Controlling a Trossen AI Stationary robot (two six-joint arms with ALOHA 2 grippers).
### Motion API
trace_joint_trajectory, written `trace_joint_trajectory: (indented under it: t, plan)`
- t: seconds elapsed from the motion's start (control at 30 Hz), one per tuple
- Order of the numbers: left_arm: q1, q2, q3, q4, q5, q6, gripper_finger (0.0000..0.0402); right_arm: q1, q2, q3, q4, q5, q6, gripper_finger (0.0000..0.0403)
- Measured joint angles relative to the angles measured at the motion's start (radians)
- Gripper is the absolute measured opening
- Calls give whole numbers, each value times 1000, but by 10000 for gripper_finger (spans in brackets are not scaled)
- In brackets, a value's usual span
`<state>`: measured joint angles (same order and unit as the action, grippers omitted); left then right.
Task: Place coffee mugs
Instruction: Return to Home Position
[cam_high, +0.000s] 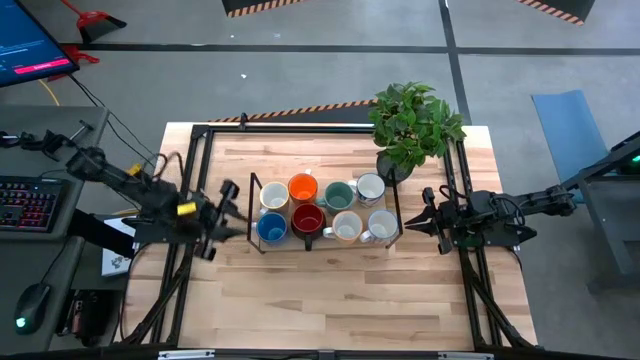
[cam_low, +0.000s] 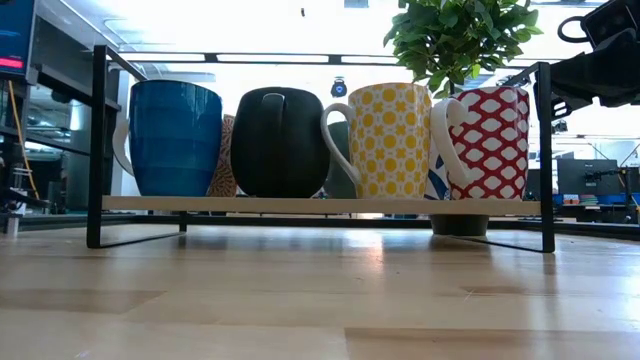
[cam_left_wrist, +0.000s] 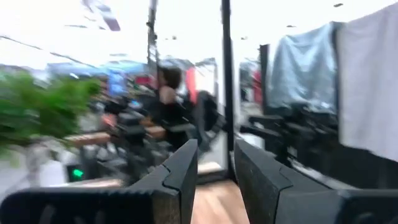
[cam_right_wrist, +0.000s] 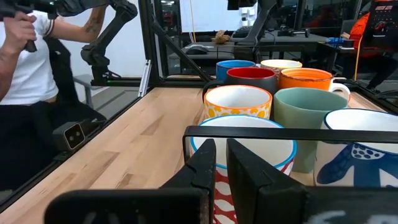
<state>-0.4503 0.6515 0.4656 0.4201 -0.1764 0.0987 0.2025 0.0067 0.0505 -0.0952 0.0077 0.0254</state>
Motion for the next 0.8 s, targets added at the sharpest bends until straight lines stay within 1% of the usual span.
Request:
trace_joint_trajectory:
  t: [0.13, 0.3, 0.4, 0.63, 0.7, 0.8]
  plan:
    - [105, -68, 0, -12, 36, 10, 94, 0, 0, 0, 0, 0, 0, 23]
    - [228, -150, 0, -90, 90, 7, 94, 0, 0, 0, 0, 0, 0, 23]
    - [300, -195, 0, -140, 110, -32, 94, 0, 0, 0, 0, 0, 0, 23]
    - [432, -303, -7, -290, 230, -116, 94, 0, 0, 0, 0, 0, 0, 23]
    - [453, -332, -48, -271, 262, -140, 94, 0, 0, 0, 0, 0, 0, 23]
    - [470, -382, -151, -174, 311, -162, 94, 0, 0, 0, 0, 0, 0, 23]
